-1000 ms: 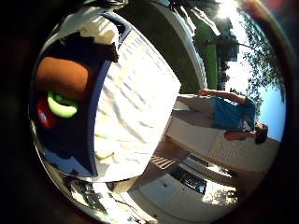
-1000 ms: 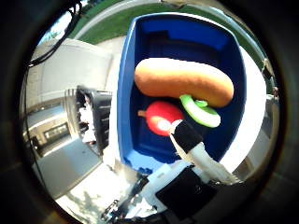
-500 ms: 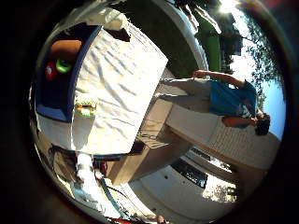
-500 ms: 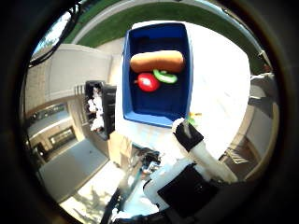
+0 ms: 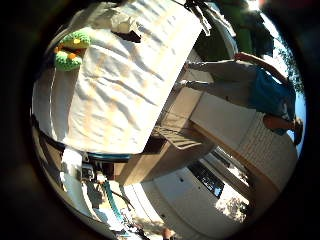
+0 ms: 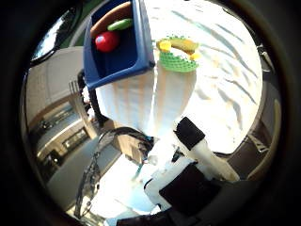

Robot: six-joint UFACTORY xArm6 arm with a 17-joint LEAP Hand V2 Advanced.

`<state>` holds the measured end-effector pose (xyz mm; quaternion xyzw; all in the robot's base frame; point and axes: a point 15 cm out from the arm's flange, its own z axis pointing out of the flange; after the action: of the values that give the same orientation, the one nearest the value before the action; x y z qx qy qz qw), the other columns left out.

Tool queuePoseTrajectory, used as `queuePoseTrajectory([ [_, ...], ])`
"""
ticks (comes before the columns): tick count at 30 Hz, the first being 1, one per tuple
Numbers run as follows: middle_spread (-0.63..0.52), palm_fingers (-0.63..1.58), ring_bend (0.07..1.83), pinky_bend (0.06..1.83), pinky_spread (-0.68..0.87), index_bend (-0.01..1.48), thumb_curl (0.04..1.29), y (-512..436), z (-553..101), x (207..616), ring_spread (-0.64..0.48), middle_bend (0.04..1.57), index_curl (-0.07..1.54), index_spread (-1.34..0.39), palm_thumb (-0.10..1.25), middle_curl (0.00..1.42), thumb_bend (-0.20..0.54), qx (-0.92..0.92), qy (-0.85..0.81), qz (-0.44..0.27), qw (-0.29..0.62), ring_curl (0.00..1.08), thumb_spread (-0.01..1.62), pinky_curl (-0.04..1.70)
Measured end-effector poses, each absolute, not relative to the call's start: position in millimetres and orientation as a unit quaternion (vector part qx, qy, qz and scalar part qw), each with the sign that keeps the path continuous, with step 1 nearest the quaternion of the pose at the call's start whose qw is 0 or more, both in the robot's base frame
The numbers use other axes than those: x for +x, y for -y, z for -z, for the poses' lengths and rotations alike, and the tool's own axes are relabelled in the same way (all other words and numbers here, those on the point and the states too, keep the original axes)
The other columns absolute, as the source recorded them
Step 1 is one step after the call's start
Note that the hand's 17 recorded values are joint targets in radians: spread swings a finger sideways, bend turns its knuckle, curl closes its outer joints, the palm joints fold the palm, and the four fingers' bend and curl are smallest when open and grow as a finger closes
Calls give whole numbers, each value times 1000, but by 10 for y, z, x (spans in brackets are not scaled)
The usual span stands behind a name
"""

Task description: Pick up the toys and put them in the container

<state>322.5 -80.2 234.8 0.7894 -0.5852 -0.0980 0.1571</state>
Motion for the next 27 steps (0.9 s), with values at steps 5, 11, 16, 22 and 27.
queuePoseTrajectory([
  [5,174,47,459,717,506,152,312,789,-2152,3380,307,179,211,-133,593,323,-26,796,582,85,145,320,1130,375],
  [11,167,68,465,712,498,158,313,732,-1893,3642,299,183,217,-103,602,327,-26,801,580,68,130,319,1124,354],
  [16,151,85,466,687,490,168,320,666,-1742,3818,290,183,228,-76,626,330,-24,809,573,54,120,318,1109,333],
  [22,98,200,430,607,479,227,326,460,-1633,3861,281,210,270,-37,641,346,-28,820,556,55,124,305,1097,286],
  [27,-1,576,600,550,461,179,331,424,-1626,3888,243,351,257,-110,652,394,-24,824,551,51,122,331,1096,236],
])
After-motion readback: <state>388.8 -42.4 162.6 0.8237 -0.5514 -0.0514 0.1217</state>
